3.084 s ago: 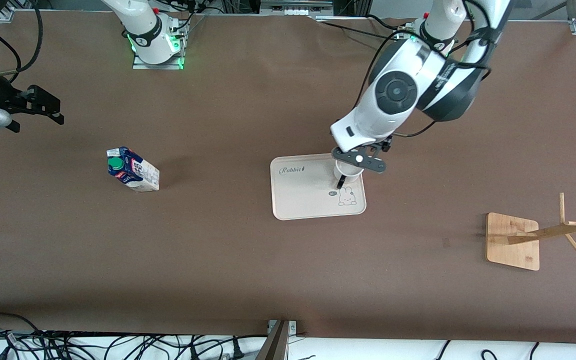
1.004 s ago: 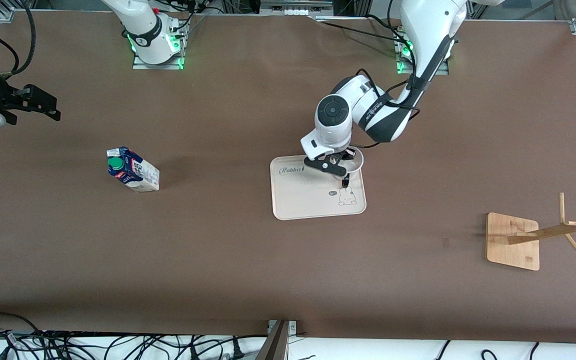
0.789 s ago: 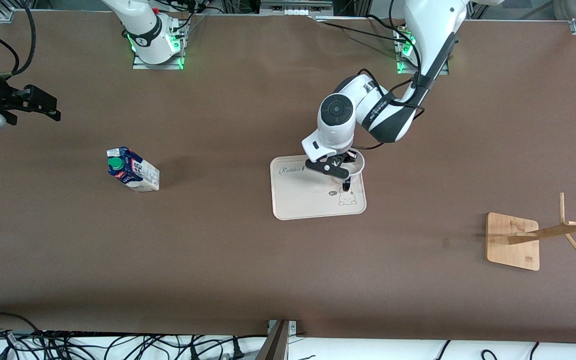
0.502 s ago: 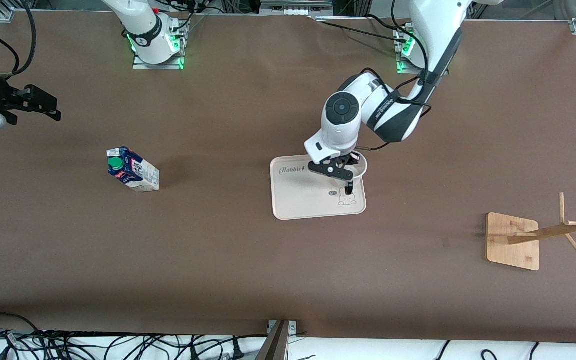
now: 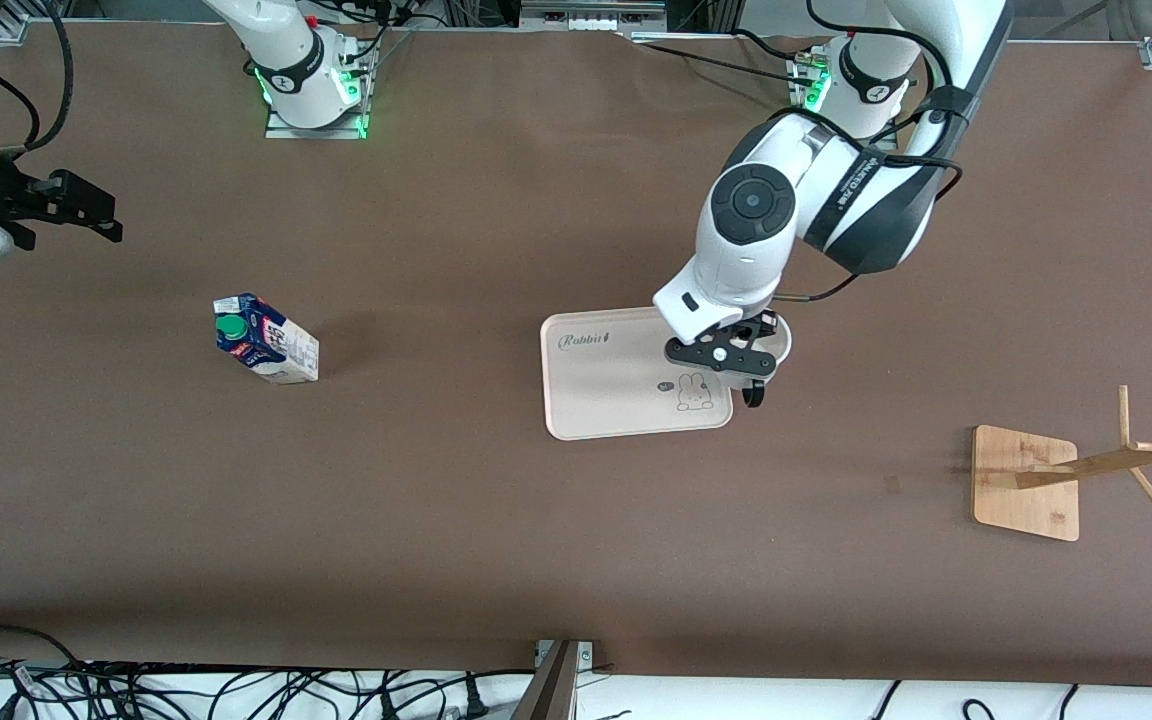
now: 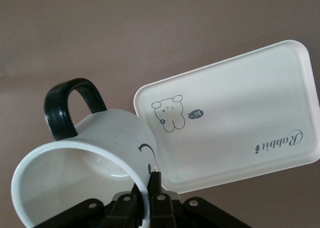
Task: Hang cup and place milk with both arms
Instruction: 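Carry the mug with the left gripper to the wooden mug stand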
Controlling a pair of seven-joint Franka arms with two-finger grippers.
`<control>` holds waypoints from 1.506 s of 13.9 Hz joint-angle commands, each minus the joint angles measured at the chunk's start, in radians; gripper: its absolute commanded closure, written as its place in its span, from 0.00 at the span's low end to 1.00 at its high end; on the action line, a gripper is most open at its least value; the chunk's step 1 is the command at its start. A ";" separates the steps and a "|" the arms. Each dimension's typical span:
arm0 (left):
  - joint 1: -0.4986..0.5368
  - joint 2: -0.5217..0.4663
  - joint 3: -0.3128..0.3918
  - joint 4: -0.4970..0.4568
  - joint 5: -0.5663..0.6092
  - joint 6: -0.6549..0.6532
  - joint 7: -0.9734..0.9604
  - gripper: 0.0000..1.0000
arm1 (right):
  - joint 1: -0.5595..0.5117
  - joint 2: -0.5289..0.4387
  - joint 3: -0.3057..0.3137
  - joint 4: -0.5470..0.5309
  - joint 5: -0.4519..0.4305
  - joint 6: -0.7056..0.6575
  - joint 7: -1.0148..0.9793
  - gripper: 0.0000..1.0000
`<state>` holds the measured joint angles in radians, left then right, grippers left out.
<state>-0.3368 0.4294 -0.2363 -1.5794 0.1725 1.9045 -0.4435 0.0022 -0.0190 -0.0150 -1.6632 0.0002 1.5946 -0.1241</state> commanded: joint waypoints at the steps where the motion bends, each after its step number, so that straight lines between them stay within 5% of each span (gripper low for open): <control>1: 0.031 -0.003 -0.008 0.030 0.007 -0.047 0.044 1.00 | -0.008 0.010 0.006 0.019 -0.006 -0.015 0.012 0.00; 9: 0.117 -0.011 -0.008 0.150 -0.024 -0.169 0.165 1.00 | -0.010 0.022 -0.022 0.020 -0.008 -0.016 0.003 0.00; 15: 0.274 -0.040 -0.012 0.167 -0.070 -0.229 0.334 1.00 | -0.010 0.024 -0.023 0.022 0.001 -0.016 0.008 0.00; 21: 0.449 -0.067 -0.009 0.321 -0.110 -0.304 0.396 1.00 | -0.010 0.028 -0.029 0.023 -0.002 -0.007 -0.003 0.00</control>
<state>0.0736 0.3627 -0.2353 -1.3172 0.0848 1.6521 -0.0829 -0.0021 -0.0025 -0.0458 -1.6630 0.0002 1.5954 -0.1221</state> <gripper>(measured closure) 0.934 0.000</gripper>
